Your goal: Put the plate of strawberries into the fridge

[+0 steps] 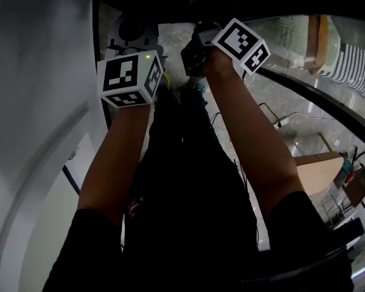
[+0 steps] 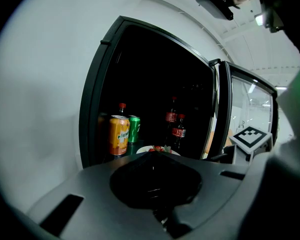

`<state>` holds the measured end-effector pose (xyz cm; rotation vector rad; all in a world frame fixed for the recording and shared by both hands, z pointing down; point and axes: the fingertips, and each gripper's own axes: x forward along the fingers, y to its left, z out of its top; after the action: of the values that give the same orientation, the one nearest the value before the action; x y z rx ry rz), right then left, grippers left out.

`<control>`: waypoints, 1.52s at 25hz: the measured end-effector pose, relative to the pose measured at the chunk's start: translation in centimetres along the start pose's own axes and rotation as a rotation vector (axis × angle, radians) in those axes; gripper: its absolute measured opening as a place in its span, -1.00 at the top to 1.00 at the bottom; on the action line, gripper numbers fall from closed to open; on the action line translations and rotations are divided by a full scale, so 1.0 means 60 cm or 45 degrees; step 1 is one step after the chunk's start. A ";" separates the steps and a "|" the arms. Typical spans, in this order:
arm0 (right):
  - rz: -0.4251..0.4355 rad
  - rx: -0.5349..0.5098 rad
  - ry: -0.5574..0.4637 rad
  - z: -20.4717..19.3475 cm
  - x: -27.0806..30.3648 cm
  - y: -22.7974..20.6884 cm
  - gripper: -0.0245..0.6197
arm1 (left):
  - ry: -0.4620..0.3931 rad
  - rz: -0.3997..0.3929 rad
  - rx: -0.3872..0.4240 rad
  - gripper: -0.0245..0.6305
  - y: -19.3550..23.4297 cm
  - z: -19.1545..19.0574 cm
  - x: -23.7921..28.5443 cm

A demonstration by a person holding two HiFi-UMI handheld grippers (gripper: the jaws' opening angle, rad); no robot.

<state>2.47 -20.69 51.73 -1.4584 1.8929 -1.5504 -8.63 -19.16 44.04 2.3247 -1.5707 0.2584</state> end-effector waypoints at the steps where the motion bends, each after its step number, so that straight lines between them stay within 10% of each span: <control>1: -0.019 -0.091 0.004 0.000 -0.003 0.001 0.64 | -0.003 -0.001 0.002 0.92 0.000 0.001 0.000; 13: -0.139 -1.196 -0.009 -0.001 -0.010 0.034 0.64 | 0.004 -0.011 0.044 0.92 -0.006 -0.004 0.022; 38: -0.221 -1.245 0.020 0.019 0.074 0.021 0.64 | 0.044 -0.037 0.079 0.92 0.024 -0.004 0.077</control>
<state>0.68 -25.12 51.78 -1.9787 2.7672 -0.6349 -8.24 -23.55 46.00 2.3745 -1.5326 0.3426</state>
